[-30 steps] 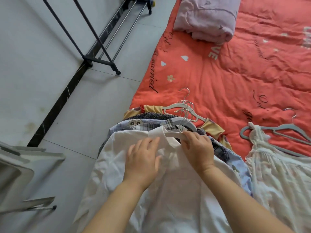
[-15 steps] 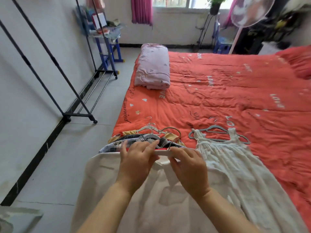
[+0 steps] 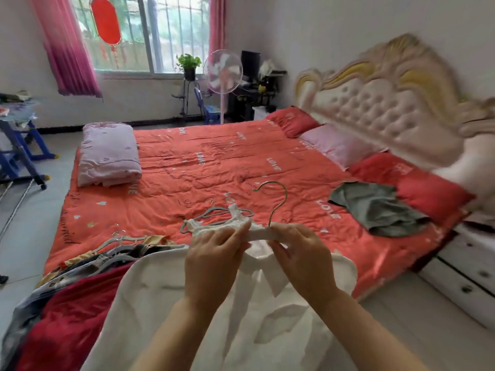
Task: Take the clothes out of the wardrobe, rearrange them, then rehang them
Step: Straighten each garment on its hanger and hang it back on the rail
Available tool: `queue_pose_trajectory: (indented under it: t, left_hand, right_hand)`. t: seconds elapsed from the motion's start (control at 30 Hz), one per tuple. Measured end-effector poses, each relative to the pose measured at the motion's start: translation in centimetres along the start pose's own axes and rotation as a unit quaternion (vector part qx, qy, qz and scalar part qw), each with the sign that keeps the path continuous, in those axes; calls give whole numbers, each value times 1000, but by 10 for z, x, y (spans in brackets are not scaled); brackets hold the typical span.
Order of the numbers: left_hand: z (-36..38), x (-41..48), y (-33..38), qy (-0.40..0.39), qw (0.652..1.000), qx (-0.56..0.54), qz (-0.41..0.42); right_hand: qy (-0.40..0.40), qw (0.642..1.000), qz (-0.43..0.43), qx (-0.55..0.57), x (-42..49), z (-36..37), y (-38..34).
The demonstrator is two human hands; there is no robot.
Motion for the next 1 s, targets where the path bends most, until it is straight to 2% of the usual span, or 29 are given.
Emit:
queue_pose_trajectory:
  t: [0.17,0.33,0.53,0.73,1.0]
  left_hand:
    - [48,19,92,15,998,-50,23]
    - [122,40,189,15,996,-79,38]
    - [211,77,280,2,998,-64,-3]
    - [280,119,312,-6,994,-87,-63]
    - [375,175,283,8,989,-111,-101]
  right_hand:
    - [-8,999,28,-36,-12,-70,77]
    - [-20,995,60,-77,-26,-138,184]
    - [-52,991,104,-68,-18,-194,314]
    - [-66,991,101,-51,20,-206,404]
    - [-91,992,60,-57,85,-153,488]
Point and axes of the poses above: each hand's wrist, its own x-axis towards the middle knuckle, its own z-axis out of the palm, y = z × x, the point moved 7 cm from there along x, towards the middle knuckle, and after that the axes turned 3 degrees about -z, right-handed, at the moved point
